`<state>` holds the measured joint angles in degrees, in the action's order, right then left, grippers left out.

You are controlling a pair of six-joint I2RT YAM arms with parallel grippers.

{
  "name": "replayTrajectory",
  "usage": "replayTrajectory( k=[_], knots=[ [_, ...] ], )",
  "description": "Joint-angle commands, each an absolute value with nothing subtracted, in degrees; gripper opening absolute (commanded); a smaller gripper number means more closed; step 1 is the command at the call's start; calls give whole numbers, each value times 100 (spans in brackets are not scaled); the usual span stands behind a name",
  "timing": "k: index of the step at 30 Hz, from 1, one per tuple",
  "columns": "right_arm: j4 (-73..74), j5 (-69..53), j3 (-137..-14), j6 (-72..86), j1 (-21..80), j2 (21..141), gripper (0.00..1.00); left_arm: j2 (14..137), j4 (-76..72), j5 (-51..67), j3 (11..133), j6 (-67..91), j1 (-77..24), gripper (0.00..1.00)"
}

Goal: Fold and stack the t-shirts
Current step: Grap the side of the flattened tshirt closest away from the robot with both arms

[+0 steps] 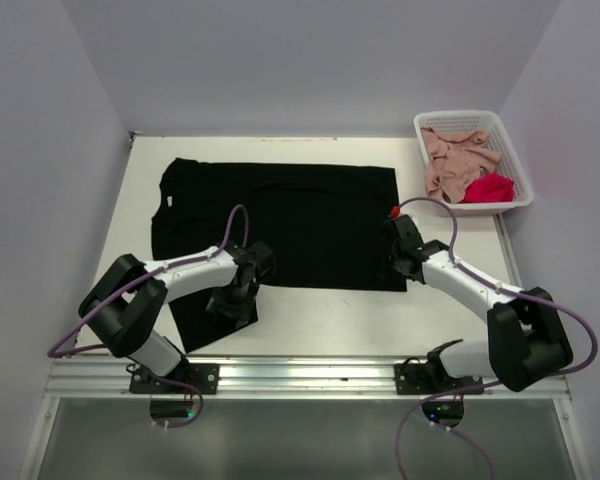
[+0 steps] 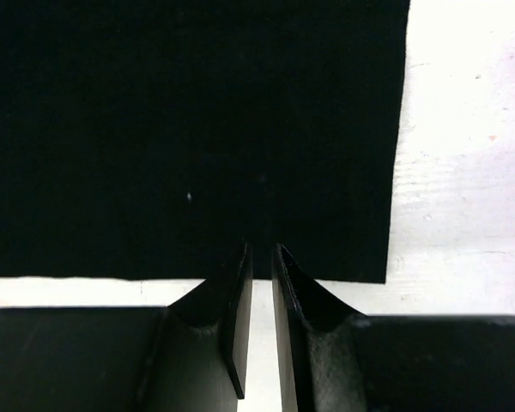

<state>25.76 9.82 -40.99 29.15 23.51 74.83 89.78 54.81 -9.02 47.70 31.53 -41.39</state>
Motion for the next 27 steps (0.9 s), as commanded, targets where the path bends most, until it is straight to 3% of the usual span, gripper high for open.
replayTrajectory(
  k=[1, 14, 22, 27],
  knots=[
    [2084, 1222, -4148, 3076, 2338, 7611, 19, 8877, 4887, -844, 4623, 3015, -4175, 56],
    [2057, 1353, -4078, 3015, 2338, 7620, 21, 8509, 5097, -81, 4763, 3014, -4184, 64],
    [2004, 1450, -3964, 3015, 2347, 7550, 22, 7963, 5950, 211, 5203, 3024, -4192, 64],
    [1951, 1380, -3938, 3023, 2338, 7611, 22, 7893, 5854, 404, 4721, 2927, -4192, 61]
  ],
)
